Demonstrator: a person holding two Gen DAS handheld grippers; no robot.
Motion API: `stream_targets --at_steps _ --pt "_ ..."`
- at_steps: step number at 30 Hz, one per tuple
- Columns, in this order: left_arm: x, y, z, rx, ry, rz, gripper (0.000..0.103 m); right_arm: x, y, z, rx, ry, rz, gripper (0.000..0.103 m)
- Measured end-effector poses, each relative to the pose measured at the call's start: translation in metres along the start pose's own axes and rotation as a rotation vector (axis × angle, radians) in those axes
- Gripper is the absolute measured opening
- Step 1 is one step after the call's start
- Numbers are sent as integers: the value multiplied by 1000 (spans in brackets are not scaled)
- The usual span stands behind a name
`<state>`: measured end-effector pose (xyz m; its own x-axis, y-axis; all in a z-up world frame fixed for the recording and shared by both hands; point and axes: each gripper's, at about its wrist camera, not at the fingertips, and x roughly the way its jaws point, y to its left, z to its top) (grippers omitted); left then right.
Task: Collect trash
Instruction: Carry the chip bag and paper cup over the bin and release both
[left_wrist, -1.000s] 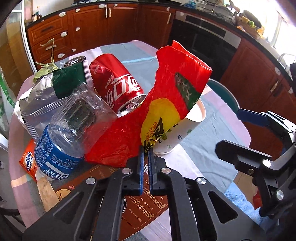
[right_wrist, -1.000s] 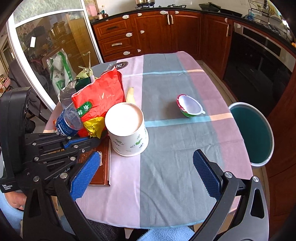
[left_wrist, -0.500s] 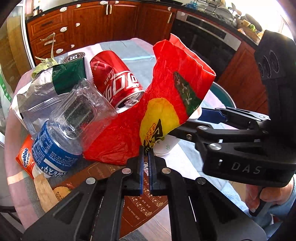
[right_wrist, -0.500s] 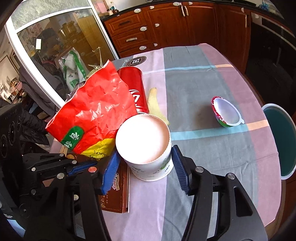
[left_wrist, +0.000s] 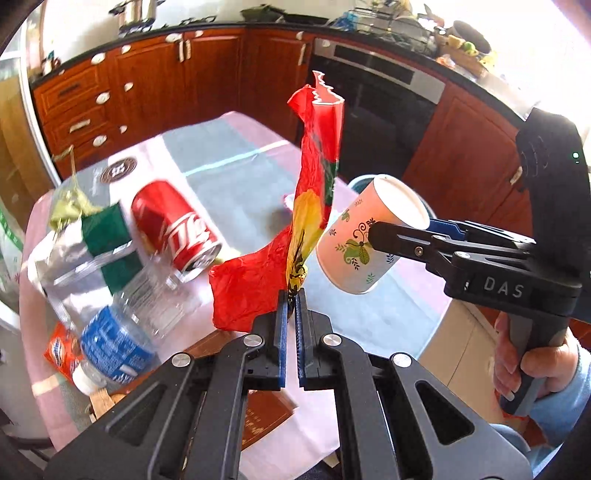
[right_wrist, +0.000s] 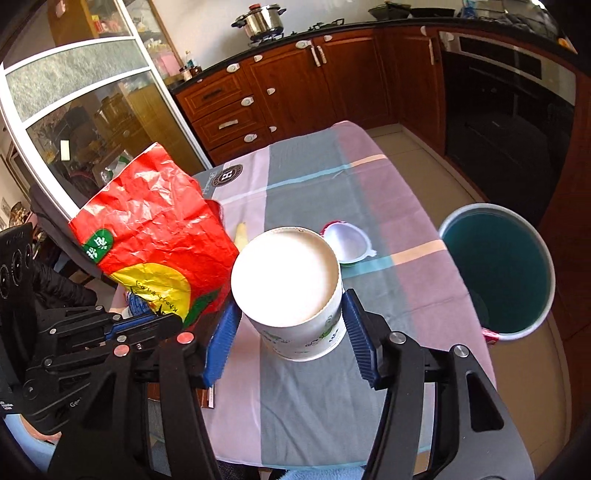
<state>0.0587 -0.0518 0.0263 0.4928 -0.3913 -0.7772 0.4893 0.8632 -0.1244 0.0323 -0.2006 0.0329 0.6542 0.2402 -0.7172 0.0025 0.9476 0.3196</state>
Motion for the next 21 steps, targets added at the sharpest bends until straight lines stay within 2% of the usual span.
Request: stream_targets --at_steps 4,9,15,21 --pt "4 -23 22 46 -10 -28 4 -20 -33 7 57 -53 -47 54" --pt "28 -67 58 137 6 -115 4 -47 -89 18 148 -129 -131 54" --pt "82 -129 94 212 40 -224 4 -59 -165 22 256 -162 -243 54" --pt "155 -169 113 227 122 -276 4 -54 -211 19 318 -151 -307 54"
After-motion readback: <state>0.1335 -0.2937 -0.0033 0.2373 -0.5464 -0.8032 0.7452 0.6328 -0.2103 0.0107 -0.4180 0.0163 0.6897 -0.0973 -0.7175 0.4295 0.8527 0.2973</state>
